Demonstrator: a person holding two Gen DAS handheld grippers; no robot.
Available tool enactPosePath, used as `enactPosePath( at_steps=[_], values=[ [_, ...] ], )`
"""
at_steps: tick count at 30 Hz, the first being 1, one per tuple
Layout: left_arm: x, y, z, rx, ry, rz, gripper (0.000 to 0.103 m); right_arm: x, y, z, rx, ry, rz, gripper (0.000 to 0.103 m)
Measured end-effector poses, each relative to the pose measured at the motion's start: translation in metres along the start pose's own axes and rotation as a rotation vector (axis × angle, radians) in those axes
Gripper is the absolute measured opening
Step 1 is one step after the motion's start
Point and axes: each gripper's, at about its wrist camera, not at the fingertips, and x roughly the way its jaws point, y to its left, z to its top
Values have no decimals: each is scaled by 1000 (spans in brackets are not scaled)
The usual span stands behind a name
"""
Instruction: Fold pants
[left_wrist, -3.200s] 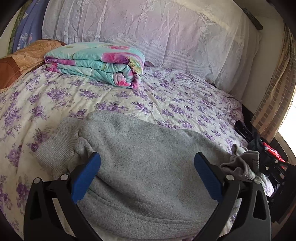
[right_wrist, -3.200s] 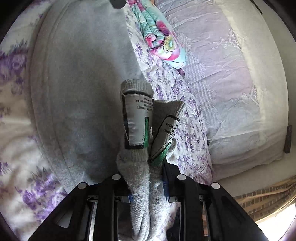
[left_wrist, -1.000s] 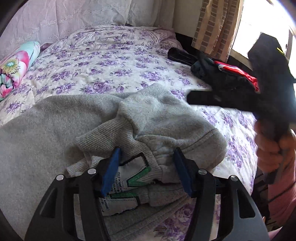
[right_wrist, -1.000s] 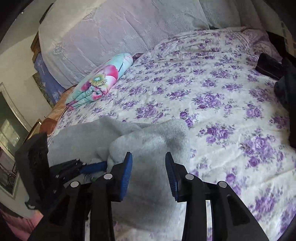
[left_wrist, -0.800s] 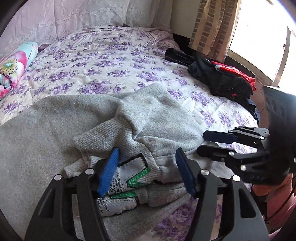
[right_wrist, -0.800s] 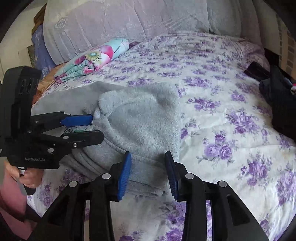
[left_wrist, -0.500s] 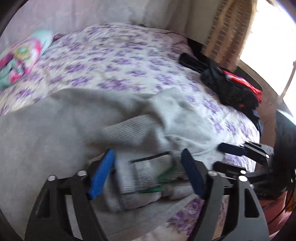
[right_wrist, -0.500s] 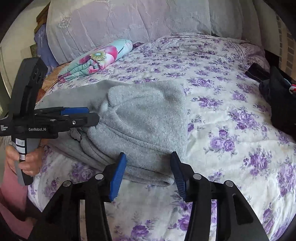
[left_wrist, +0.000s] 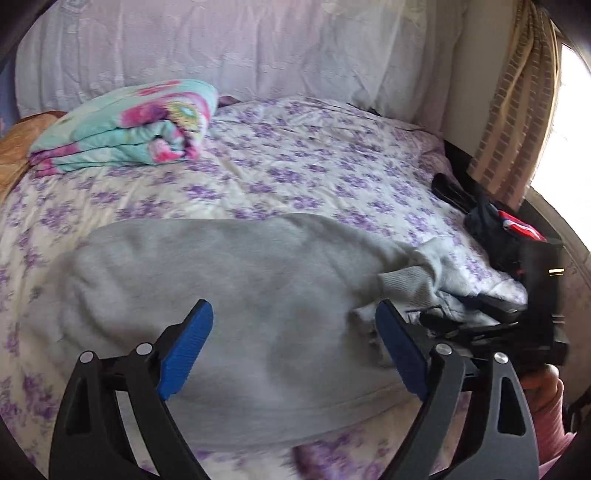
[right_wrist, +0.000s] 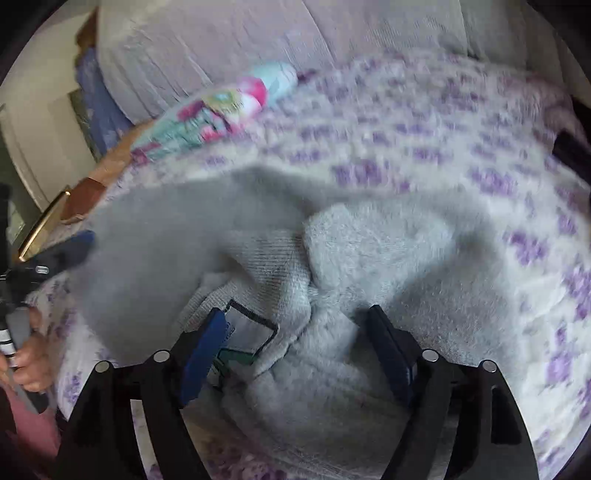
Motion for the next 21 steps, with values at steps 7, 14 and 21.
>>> enactPosePath(
  at_steps=[7, 14, 21],
  values=[
    [-48, 105, -13, -176, -31, 205, 99, -29, 46, -12, -104, -105, -65, 89],
    [-55, 165, -20, -341, -12, 270, 99, -46, 109, -12, -327, -250, -224, 90],
    [-17, 171, -4, -326, 51, 311, 99, -44, 200, -24, -624, -290, -174, 90]
  ],
)
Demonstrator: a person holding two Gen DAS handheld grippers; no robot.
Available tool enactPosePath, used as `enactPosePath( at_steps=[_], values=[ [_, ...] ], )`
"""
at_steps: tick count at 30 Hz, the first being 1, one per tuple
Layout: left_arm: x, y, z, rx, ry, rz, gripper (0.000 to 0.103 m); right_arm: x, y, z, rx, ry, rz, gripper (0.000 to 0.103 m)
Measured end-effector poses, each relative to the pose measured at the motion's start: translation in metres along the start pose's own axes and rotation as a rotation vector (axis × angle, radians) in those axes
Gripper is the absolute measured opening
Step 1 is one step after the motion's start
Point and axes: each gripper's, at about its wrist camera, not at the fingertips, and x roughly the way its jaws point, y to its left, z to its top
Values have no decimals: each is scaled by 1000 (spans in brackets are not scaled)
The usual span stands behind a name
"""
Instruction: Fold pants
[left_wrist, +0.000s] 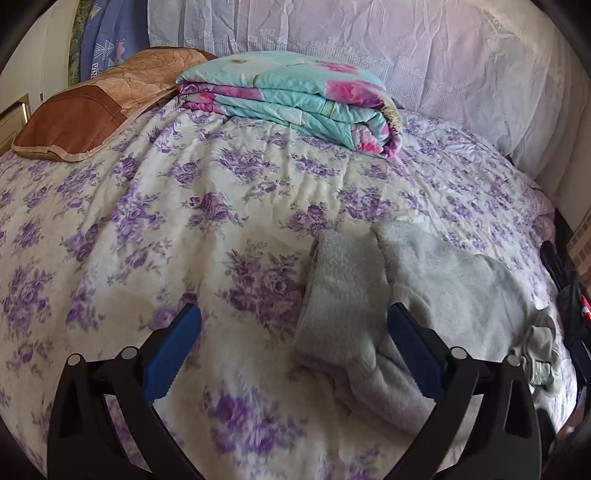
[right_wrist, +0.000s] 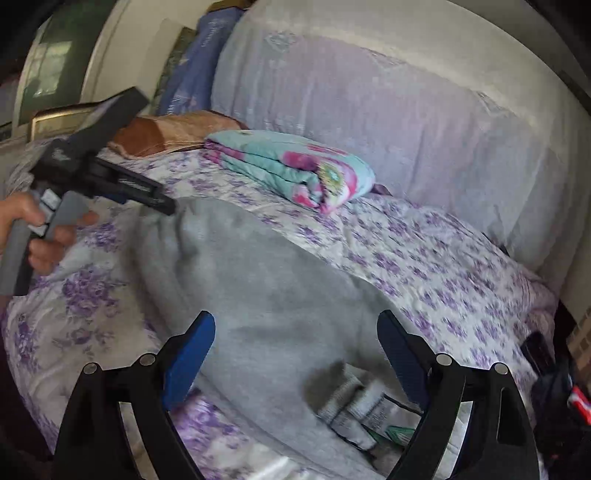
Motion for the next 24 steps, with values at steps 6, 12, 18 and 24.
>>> enactPosePath(
  at_steps=[6, 12, 18, 24],
  values=[
    [18, 1, 1, -10, 11, -17, 99, 8, 80, 29, -249, -54, 40, 90],
    [28, 15, -2, -73, 40, -108, 99, 30, 127, 39, -410, -43, 46, 90],
    [30, 17, -3, -72, 37, -136, 99, 54, 134, 47, -405, 23, 53, 90],
    [34, 24, -2, -94, 52, -189, 99, 75, 135, 50, -389, 86, 44, 89]
  ],
)
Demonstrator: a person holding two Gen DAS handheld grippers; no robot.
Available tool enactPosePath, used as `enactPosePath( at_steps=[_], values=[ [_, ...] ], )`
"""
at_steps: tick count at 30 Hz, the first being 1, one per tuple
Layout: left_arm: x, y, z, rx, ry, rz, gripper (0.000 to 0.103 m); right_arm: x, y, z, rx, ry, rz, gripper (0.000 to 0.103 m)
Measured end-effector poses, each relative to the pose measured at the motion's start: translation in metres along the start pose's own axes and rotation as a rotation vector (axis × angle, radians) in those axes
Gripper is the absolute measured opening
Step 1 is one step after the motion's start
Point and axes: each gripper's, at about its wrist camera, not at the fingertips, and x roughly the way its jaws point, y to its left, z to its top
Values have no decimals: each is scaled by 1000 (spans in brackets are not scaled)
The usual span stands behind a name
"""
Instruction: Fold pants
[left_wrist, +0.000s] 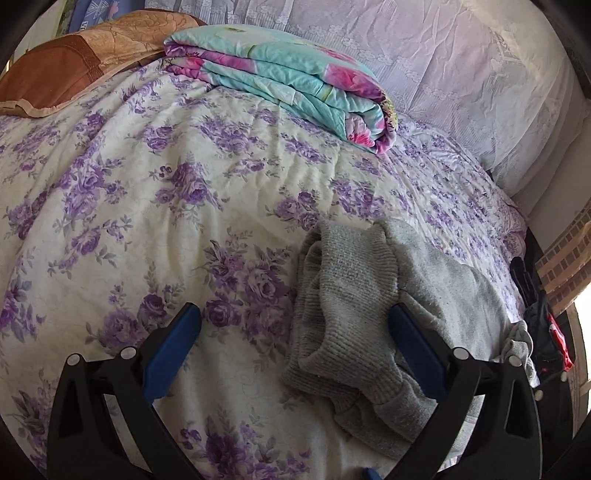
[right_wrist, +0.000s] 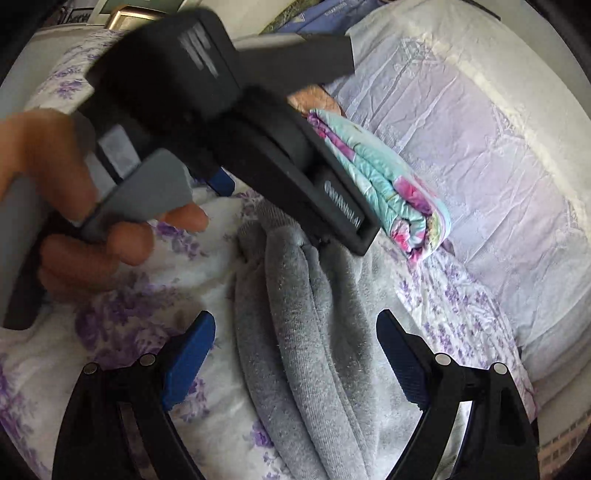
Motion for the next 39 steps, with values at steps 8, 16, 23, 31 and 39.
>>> enactPosePath(
  at_steps=[8, 16, 23, 31, 39],
  values=[
    [-7, 14, 2, -68, -23, -94, 99, 21, -3, 6, 46, 24, -6, 89],
    [-11, 22, 5, -124, -30, -160, 99, 24, -18, 2, 140, 11, -42, 41],
    [-17, 35, 7, -218, -12, -388, 99, 9, -58, -12, 394, -87, 62, 35],
    [-18, 19, 2, -246, 117, -604, 99, -3, -65, -22, 456, -144, 63, 35],
    [10, 2, 3, -289, 212, -621, 99, -7, -61, -30, 462, -162, 64, 35]
  ],
)
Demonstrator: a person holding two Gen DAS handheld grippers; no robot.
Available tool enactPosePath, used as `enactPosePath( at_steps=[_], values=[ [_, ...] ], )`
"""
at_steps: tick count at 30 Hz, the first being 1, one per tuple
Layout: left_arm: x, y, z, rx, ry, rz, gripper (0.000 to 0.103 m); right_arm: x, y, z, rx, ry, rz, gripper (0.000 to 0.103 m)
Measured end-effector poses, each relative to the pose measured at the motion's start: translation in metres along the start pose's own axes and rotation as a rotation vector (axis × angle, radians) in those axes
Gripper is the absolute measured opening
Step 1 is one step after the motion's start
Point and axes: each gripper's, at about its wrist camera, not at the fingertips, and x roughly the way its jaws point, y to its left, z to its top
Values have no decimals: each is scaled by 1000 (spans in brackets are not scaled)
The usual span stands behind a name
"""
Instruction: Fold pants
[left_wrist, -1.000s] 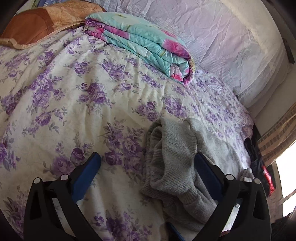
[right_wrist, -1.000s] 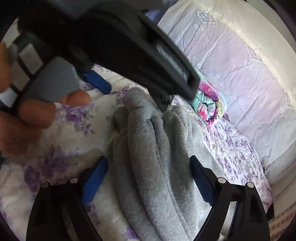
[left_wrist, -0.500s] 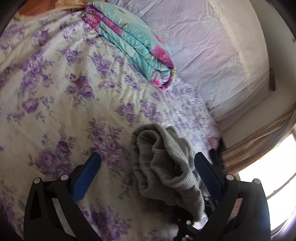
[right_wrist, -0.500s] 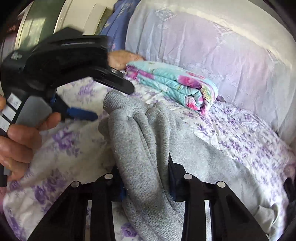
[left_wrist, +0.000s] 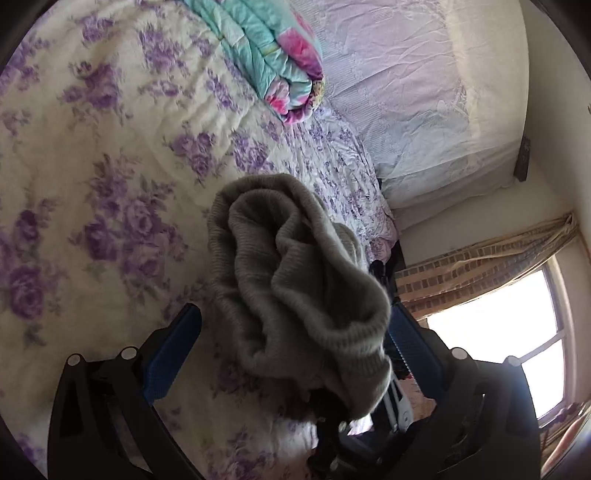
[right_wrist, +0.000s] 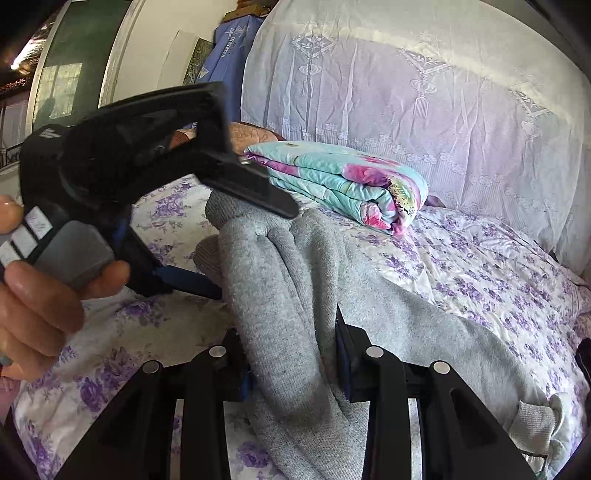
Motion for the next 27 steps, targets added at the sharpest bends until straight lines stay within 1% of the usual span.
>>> enactPosePath(
  at_steps=[4, 5, 6, 7, 8, 9, 10, 11, 13, 15, 18, 19, 21, 23, 24, 25, 26, 27],
  values=[
    [17, -5, 10, -19, 37, -55, 98, -2, 3, -3, -13, -2, -5, 35],
    [20, -7, 11, -20, 38, -56, 93, -2, 3, -4, -15, -4, -7, 35],
    [21, -8, 12, -12, 40, -51, 75, -3, 3, -4, -15, -7, -10, 35],
    [24, -10, 13, 2, 43, -35, 70, -4, 3, -4, -13, -13, -18, 35],
    [26, -11, 12, 20, 42, -23, 60, -3, 1, -4, -10, -15, -19, 36],
    [26, -12, 11, 33, 41, -24, 55, -4, 0, -5, -10, -14, -24, 38],
    [25, -13, 11, 41, 34, -17, 53, -5, 0, -5, -12, -12, -30, 45],
    [23, -14, 10, 50, 26, -8, 50, -6, 1, -5, -16, -13, -46, 58],
    [20, -16, 10, 60, 20, -3, 48, -15, 5, -5, -43, -42, -106, 64],
    [19, -20, 8, 69, 13, 0, 48, -26, 16, -4, -109, -88, -146, 64],
    [19, -32, 6, 90, 6, 20, 47, -36, 41, -5, -260, -156, -223, 64],
    [19, -37, 5, 103, 9, 23, 47, -35, 47, -5, -287, -163, -240, 65],
    [18, -45, 4, 114, 19, 20, 47, -28, 52, -4, -320, -145, -254, 65],
    [16, -50, 2, 115, 32, 9, 47, -13, 53, -5, -334, -77, -243, 63],
    [14, -53, 0, 114, 34, 8, 47, -11, 53, -7, -340, -79, -258, 62],
    [14, -55, 0, 120, 34, 17, 47, -13, 52, -8, -336, -98, -278, 51],
    [13, -57, -1, 121, 34, 28, 47, -15, 51, -8, -332, -105, -299, 37],
    [12, -58, -2, 120, 35, 34, 46, -17, 48, -8, -322, -108, -315, 32]
  ],
)
